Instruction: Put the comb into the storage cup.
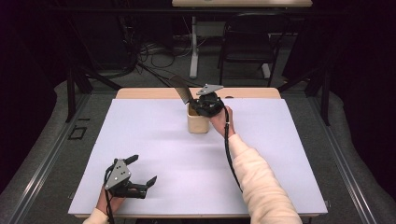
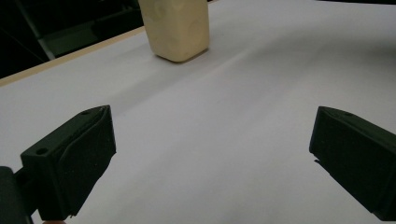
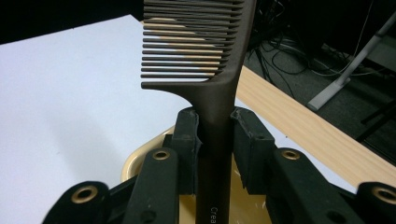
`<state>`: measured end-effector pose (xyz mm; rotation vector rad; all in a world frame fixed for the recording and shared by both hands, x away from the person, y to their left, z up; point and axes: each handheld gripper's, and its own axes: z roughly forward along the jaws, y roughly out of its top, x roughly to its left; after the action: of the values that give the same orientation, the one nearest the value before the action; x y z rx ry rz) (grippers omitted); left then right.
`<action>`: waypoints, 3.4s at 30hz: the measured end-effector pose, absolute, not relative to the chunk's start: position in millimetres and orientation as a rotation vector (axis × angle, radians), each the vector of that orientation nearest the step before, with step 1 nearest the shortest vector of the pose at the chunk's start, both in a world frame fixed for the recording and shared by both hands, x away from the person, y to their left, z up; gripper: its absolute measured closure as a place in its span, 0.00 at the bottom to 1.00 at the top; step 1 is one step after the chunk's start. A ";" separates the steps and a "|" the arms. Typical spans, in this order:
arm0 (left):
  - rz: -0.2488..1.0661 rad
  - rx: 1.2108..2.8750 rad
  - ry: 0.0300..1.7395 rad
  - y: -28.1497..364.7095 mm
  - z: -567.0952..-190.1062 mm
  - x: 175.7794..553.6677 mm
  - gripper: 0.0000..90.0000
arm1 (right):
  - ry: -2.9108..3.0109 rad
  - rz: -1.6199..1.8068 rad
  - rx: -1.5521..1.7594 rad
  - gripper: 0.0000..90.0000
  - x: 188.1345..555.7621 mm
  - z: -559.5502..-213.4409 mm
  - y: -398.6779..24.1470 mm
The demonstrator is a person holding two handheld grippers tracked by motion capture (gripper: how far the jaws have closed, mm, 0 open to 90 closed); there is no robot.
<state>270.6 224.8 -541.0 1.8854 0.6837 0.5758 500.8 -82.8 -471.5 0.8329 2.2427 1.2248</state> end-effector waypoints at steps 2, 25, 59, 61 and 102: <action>0.574 1.884 0.686 224.9 -541.1 270.6 0.00 | 2.254 1.202 0.839 0.80 501.1 -472.5 -81.6; 0.579 1.888 0.686 224.7 -540.8 270.5 0.01 | 2.341 1.062 0.933 0.36 489.2 -460.0 -88.0; 0.575 1.890 0.689 223.3 -541.4 271.2 0.00 | 2.440 1.204 0.913 0.03 444.2 -447.8 -137.7; 0.578 1.891 0.686 223.4 -541.2 271.1 0.00 | 2.439 1.213 0.910 0.02 441.1 -447.6 -140.8; 0.579 1.889 0.682 223.6 -540.5 270.0 0.00 | 2.397 1.244 0.845 0.00 356.3 -479.4 -187.5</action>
<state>270.0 223.6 -540.5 1.8894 0.6825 0.5790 356.3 -187.5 -479.4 0.8452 2.3969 1.2444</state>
